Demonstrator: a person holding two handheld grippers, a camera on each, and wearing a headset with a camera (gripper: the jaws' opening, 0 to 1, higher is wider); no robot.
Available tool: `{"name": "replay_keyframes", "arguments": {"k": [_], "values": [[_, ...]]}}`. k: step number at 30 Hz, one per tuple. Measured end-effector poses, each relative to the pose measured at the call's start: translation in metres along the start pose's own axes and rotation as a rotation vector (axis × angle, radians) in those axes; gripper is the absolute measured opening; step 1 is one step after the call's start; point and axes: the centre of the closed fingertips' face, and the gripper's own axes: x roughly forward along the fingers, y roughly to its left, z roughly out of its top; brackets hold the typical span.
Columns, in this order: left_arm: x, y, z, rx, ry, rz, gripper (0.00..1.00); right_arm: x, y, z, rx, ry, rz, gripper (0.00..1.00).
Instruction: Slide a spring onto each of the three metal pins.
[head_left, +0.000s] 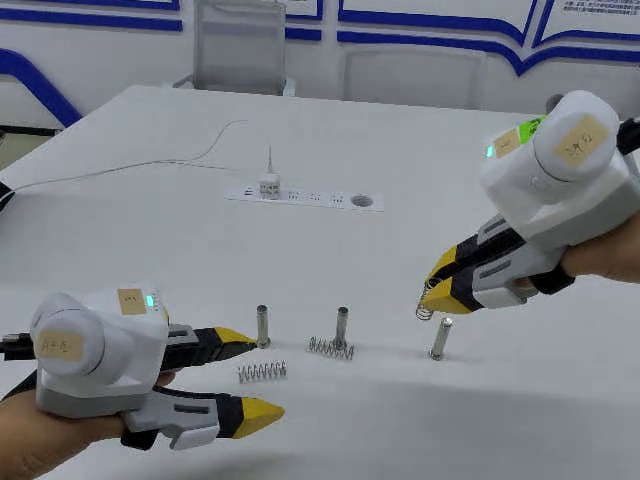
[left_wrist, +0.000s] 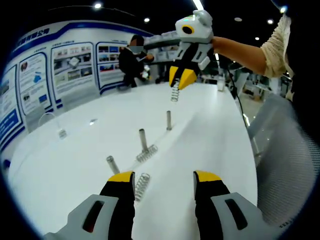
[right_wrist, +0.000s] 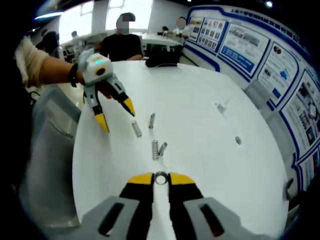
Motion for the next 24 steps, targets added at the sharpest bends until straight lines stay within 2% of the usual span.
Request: {"name": "replay_keyframes", "arguments": {"k": [13,20,24], "values": [[-0.003,0.0,-0.004,-0.016,0.0,0.01,0.48,-0.001,-0.023,-0.017,0.031,0.043,-0.031,0.12],[-0.004,-0.001,-0.005,-0.02,-0.001,0.011,0.48,0.007,-0.03,-0.033,0.054,0.078,-0.037,0.12],[-0.004,-0.001,-0.006,-0.022,-0.002,0.012,0.48,0.011,-0.033,-0.039,0.073,0.081,-0.035,0.12]]}}
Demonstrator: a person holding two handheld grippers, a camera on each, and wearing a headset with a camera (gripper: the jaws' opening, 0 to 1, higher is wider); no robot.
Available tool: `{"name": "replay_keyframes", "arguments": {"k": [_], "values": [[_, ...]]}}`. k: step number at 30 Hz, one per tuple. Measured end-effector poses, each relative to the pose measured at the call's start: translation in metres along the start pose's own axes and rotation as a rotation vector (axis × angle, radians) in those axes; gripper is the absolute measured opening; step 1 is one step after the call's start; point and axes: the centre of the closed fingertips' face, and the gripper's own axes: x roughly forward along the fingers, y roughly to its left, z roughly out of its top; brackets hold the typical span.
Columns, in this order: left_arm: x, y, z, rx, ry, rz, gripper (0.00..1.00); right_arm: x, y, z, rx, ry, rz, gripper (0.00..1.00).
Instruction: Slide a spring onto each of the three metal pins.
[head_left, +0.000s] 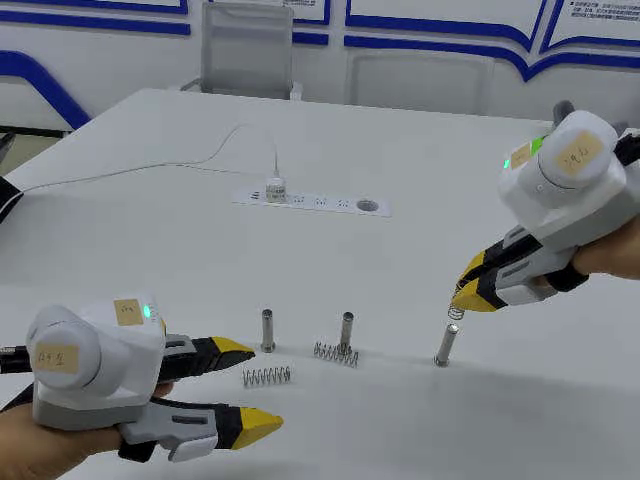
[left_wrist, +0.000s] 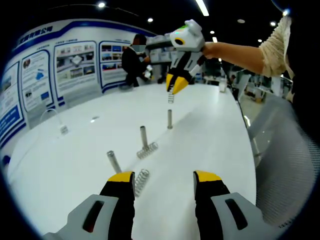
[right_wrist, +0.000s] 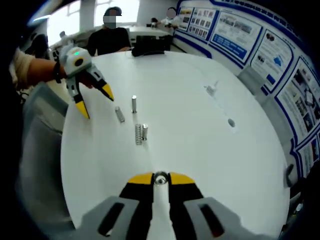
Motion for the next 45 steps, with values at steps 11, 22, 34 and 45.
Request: {"name": "replay_keyframes", "arguments": {"k": [11,22,34,45], "values": [[0.001,0.0,-0.001,-0.005,0.001,0.001,0.47,0.01,-0.003,-0.008,0.028,0.01,0.002,0.12],[0.002,0.001,-0.002,-0.014,-0.002,0.001,0.47,0.016,-0.002,-0.013,0.042,0.022,0.013,0.12],[0.002,0.001,-0.003,-0.014,0.002,0.0,0.46,0.028,0.0,-0.021,0.068,0.025,0.021,0.12],[0.003,0.001,-0.003,-0.015,0.004,0.0,0.46,0.042,-0.001,-0.03,0.098,0.029,0.028,0.12]]}}
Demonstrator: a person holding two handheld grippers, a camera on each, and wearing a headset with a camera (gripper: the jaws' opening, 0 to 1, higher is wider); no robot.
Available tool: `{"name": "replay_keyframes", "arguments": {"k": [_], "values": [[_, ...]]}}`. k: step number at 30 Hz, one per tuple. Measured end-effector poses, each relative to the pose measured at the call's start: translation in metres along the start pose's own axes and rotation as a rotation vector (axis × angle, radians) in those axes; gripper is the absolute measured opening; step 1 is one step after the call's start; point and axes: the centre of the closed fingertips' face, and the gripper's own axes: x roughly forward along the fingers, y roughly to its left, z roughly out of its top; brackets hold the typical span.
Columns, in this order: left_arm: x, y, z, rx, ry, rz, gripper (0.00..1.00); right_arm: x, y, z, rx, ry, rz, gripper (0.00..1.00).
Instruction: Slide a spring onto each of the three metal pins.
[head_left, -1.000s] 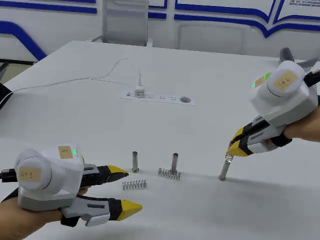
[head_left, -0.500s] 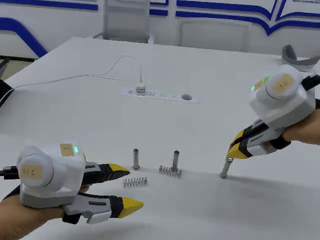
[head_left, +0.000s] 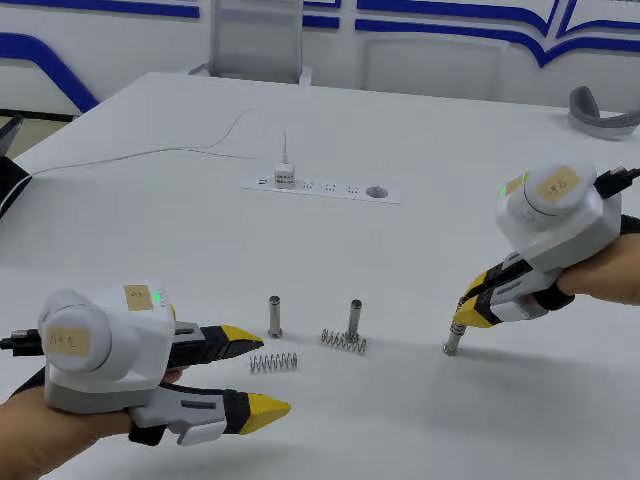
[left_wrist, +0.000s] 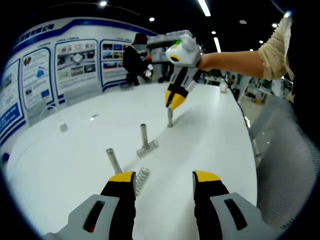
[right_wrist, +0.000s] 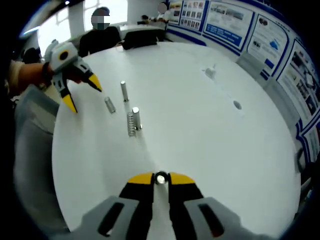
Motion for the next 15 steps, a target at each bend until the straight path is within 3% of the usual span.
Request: {"name": "replay_keyframes", "arguments": {"k": [15], "values": [[0.0,-0.002,-0.001,0.0,0.008,-0.002,0.46,0.013,-0.002,-0.005,0.024,0.009,0.012,0.12]]}}
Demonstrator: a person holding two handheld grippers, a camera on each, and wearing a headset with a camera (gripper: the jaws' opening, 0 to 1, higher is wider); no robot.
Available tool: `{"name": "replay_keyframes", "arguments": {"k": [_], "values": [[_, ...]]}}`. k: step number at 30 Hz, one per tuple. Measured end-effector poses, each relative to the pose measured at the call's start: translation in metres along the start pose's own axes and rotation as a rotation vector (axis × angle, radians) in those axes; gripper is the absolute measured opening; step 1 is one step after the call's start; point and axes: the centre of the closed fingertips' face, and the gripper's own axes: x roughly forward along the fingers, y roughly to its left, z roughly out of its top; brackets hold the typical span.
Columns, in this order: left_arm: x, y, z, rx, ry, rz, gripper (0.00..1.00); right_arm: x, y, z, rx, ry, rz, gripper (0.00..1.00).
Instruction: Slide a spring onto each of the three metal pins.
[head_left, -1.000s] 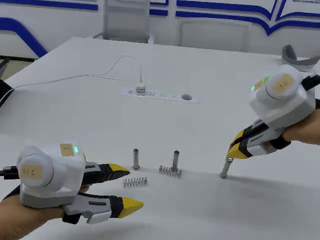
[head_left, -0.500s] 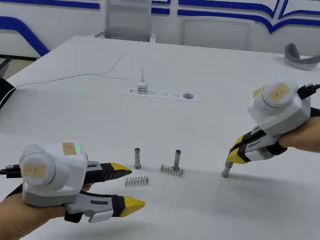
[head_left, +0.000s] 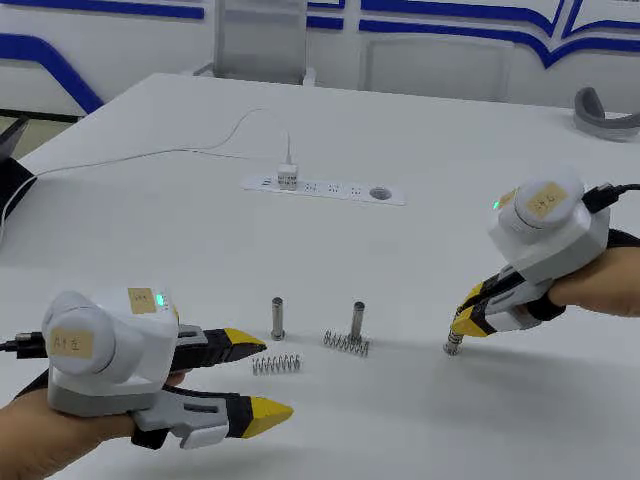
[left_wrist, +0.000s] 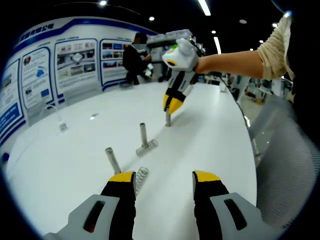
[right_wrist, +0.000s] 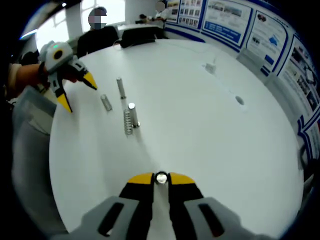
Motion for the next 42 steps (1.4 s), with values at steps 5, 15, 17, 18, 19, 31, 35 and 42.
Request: {"name": "replay_keyframes", "arguments": {"k": [5,15,17,18,19,31,35,42], "values": [[0.0,-0.001,-0.001,-0.001,0.003,-0.002,0.46,0.004,0.002,-0.004,0.009,0.011,0.006,0.12],[0.0,-0.001,-0.001,-0.002,0.003,-0.004,0.46,0.008,0.005,-0.009,0.02,0.033,0.022,0.12],[0.0,-0.001,-0.001,-0.002,0.003,-0.004,0.46,0.009,0.004,-0.009,0.02,0.034,0.022,0.12],[0.0,-0.001,-0.001,-0.001,0.004,-0.005,0.46,0.009,0.004,-0.009,0.022,0.034,0.021,0.12],[0.0,-0.001,-0.001,-0.001,0.003,-0.006,0.46,0.009,0.003,-0.009,0.022,0.032,0.021,0.12],[0.002,-0.003,0.0,-0.002,-0.002,-0.007,0.46,0.014,0.003,-0.011,0.002,0.03,0.01,0.18],[0.001,-0.002,0.001,-0.002,-0.006,-0.004,0.46,0.011,0.003,-0.011,-0.002,0.025,0.001,0.2],[0.001,-0.001,0.001,-0.002,-0.007,-0.002,0.46,0.001,0.004,-0.001,-0.028,0.0,-0.019,0.22]]}}
